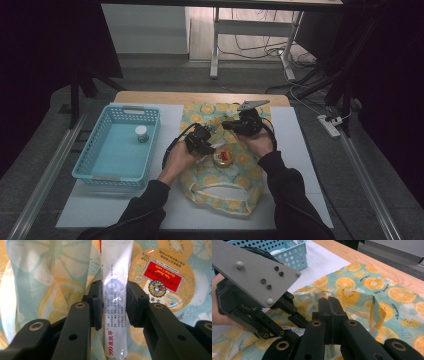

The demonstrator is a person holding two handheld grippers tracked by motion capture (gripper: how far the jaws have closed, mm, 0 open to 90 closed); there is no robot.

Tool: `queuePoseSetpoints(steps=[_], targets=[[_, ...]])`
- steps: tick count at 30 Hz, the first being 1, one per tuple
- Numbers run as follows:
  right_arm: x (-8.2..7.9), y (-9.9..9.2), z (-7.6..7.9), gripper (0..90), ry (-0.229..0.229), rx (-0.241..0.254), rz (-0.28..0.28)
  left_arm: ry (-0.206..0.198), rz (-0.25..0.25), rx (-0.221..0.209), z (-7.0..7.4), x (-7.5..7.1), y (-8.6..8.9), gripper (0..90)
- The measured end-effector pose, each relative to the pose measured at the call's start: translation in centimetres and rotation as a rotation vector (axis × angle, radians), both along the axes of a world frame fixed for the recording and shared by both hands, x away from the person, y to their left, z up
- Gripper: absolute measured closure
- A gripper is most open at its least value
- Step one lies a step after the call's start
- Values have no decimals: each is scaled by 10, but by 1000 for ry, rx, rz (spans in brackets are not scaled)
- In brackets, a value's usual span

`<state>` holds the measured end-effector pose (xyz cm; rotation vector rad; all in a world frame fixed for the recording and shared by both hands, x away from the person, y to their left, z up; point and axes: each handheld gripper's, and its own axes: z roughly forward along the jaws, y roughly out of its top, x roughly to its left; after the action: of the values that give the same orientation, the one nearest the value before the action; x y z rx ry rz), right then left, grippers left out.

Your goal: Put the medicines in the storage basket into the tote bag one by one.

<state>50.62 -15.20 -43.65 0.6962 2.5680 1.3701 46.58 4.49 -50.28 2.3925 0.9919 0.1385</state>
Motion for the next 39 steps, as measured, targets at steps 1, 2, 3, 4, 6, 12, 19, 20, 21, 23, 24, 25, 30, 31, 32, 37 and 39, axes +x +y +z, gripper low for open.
queuePoseSetpoints(steps=[1,2,3,4,6,12,19,20,21,23,24,25,30,31,32,37,39], targets=[[0,0,0,900,0,0,0,1,4,-11,0,0,1,679],[0,0,0,900,0,0,0,0,5,-18,1,0,1,679],[0,0,0,900,1,0,-1,-1,6,-25,2,0,2,676],[0,0,-1,900,1,1,0,0,11,-32,3,0,3,668],[0,-1,0,900,-1,0,-1,-3,13,-42,5,-1,5,667],[0,-2,0,900,-1,1,-3,8,13,-83,12,-4,9,646],[0,-3,0,900,1,3,-6,-15,-26,-129,24,-14,12,560],[0,-3,0,900,2,2,-5,-18,-26,-131,26,-15,13,542],[0,-3,0,900,2,2,-5,-23,-26,-132,28,-17,13,529],[0,-2,0,900,2,2,-3,-27,-33,-145,30,-19,15,490],[-1,-2,0,900,2,1,-3,-22,-44,-151,31,-19,16,455],[-1,-2,0,900,1,0,-3,-20,-45,-164,32,-20,18,433],[-1,-3,1,900,-1,1,-2,-36,-57,-201,36,-27,24,347],[-1,-3,1,900,-1,-1,-2,-41,-57,-206,37,-28,25,329],[-1,-3,1,900,-1,-1,-2,-43,-54,-210,38,-29,27,311],[-1,-4,1,900,-1,-1,-4,-49,-45,-211,44,-34,35,235],[-1,-4,1,900,-1,-1,-4,-55,-43,-208,46,-36,39,209]])
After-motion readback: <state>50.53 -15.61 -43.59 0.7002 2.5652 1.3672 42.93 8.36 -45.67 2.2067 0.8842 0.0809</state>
